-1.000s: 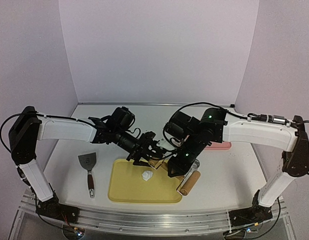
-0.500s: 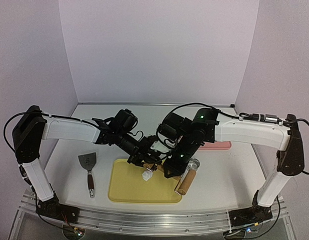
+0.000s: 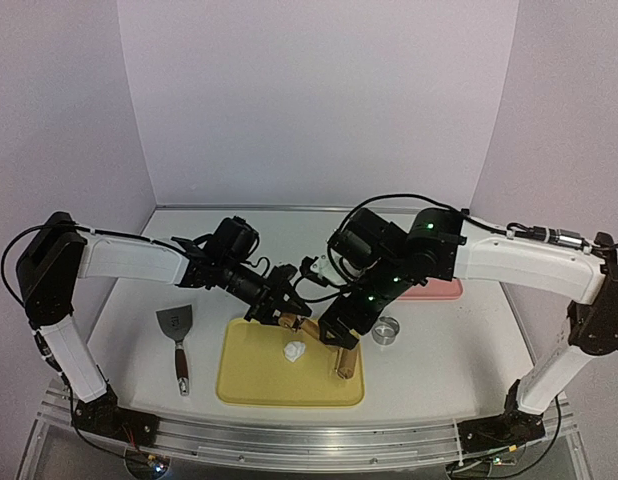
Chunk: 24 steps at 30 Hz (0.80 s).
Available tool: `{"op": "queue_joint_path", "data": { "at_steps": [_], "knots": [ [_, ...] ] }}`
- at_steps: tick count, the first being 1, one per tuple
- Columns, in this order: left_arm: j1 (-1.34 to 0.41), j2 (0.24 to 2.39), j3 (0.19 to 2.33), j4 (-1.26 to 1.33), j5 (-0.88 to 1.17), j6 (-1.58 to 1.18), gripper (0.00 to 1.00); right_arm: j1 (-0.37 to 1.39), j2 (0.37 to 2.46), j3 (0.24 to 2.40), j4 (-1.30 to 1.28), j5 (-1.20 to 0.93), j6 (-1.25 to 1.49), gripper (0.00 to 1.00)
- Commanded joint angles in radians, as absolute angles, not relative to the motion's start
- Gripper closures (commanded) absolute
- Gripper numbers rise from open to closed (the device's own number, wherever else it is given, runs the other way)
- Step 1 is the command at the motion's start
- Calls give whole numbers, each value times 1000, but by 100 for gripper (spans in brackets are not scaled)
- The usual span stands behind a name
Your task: Roll out the dumpling wrappers from the dough
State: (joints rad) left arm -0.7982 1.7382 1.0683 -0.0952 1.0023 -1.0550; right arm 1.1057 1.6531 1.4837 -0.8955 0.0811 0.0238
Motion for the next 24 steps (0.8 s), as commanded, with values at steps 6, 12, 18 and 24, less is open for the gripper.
{"op": "queue_joint_path", "data": {
  "at_steps": [6, 12, 18, 24],
  "knots": [
    [-724, 1517, 1026, 235, 872, -1123, 100, 942, 1443, 1416, -745, -26, 437, 2],
    [-684, 1426, 967, 371, 854, -1102, 100, 741, 1331, 1249, -447, -238, 774, 2],
    [-680, 1381, 941, 483, 891, -1101, 100, 622, 1320, 1117, -124, -502, 1000, 2],
    [-678, 1361, 913, 616, 957, -1167, 100, 585, 1364, 1066, 170, -669, 1180, 2]
  ]
}}
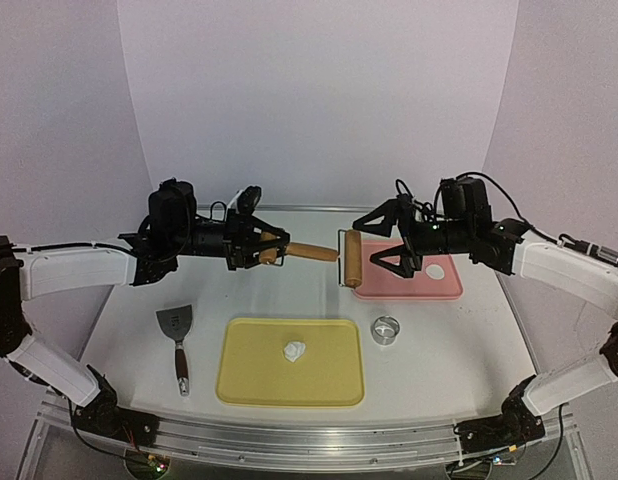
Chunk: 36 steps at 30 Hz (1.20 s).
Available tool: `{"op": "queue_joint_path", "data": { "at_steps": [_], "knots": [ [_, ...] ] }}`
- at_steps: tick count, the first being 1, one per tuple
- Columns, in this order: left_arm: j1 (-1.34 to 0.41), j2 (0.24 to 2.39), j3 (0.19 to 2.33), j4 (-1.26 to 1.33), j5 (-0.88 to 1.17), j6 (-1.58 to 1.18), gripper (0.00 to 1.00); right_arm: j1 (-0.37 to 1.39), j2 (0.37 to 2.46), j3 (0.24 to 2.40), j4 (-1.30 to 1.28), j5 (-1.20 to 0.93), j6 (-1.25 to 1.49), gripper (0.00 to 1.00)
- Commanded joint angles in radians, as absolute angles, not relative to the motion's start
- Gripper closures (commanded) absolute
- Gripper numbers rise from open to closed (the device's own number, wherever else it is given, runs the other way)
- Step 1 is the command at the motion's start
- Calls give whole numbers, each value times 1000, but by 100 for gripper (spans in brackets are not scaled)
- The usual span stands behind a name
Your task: Roll out the dumpling wrappers from the dough
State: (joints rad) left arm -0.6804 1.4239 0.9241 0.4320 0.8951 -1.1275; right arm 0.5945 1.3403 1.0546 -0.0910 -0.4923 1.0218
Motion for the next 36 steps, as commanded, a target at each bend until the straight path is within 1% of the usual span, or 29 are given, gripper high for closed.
{"op": "queue_joint_path", "data": {
  "at_steps": [1, 2, 5, 11, 13, 17, 20, 25, 31, 34, 36],
  "knots": [
    [-677, 1358, 908, 624, 959, -1178, 100, 586, 1372, 1072, 184, -694, 1197, 3],
    [-678, 1357, 907, 626, 960, -1180, 100, 586, 1380, 1078, 202, -704, 1203, 4],
    [-678, 1348, 898, 660, 977, -1201, 100, 586, 1433, 1124, 280, -820, 1284, 12],
    [-678, 1335, 908, 693, 984, -1217, 100, 589, 1453, 1112, 375, -871, 1364, 17],
    [-679, 1334, 905, 700, 979, -1220, 100, 596, 1466, 1101, 448, -885, 1415, 21],
    [-678, 1335, 887, 747, 962, -1250, 100, 626, 1495, 1106, 522, -919, 1472, 26],
    [-677, 1336, 885, 761, 943, -1260, 100, 654, 1510, 1111, 561, -934, 1497, 27],
    [-677, 1330, 862, 789, 888, -1297, 100, 669, 1503, 1098, 578, -934, 1499, 30],
    [-676, 1337, 849, 782, 891, -1318, 100, 670, 1470, 1057, 580, -917, 1493, 42],
    [-676, 1342, 842, 766, 898, -1323, 100, 670, 1440, 1033, 580, -903, 1490, 46],
    [-676, 1342, 836, 763, 897, -1326, 100, 670, 1425, 1017, 579, -896, 1488, 46]
  ]
}}
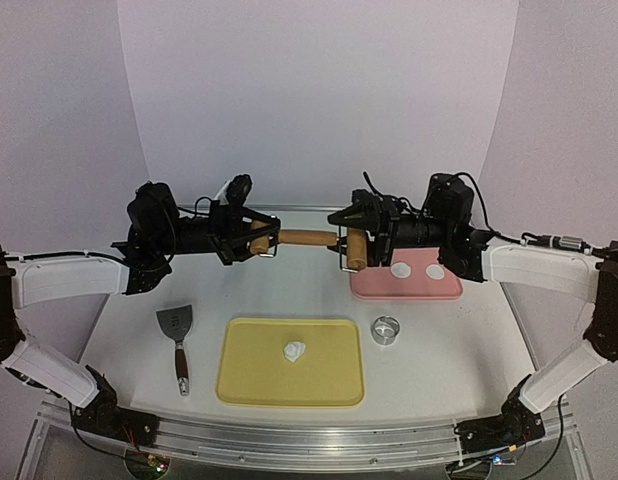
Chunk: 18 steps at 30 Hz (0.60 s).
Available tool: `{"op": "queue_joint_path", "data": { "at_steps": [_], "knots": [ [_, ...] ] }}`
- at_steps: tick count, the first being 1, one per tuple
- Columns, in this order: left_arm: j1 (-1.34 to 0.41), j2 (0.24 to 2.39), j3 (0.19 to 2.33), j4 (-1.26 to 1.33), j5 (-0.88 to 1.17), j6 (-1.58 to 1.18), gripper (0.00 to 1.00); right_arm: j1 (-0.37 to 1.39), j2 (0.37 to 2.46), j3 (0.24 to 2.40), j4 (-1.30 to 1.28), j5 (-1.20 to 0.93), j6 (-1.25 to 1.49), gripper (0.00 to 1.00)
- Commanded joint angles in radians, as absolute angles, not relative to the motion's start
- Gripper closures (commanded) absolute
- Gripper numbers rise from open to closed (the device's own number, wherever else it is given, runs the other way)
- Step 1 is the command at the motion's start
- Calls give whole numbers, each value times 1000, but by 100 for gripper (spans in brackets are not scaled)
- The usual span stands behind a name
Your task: Roll out the dumpling wrappers from the dough
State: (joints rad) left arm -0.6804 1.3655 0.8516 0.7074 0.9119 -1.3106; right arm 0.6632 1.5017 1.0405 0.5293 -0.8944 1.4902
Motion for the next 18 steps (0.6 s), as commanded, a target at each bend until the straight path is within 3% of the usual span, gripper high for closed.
{"op": "queue_joint_path", "data": {
  "at_steps": [1, 6, 12, 14, 17, 18],
  "knots": [
    [-676, 1343, 836, 760, 897, -1325, 100, 670, 1417, 1008, 578, -893, 1487, 46],
    [-676, 1353, 838, 751, 905, -1324, 100, 670, 1389, 983, 572, -884, 1478, 52],
    [-676, 1365, 849, 671, 928, -1285, 100, 672, 1400, 1006, 553, -893, 1456, 69],
    [-676, 1367, 862, 621, 932, -1254, 100, 672, 1398, 1006, 534, -892, 1441, 78],
    [-676, 1366, 899, 494, 922, -1172, 99, 672, 1380, 1006, 463, -879, 1381, 99],
    [-676, 1364, 910, 458, 919, -1147, 97, 672, 1374, 1006, 417, -873, 1358, 100]
  ]
}}
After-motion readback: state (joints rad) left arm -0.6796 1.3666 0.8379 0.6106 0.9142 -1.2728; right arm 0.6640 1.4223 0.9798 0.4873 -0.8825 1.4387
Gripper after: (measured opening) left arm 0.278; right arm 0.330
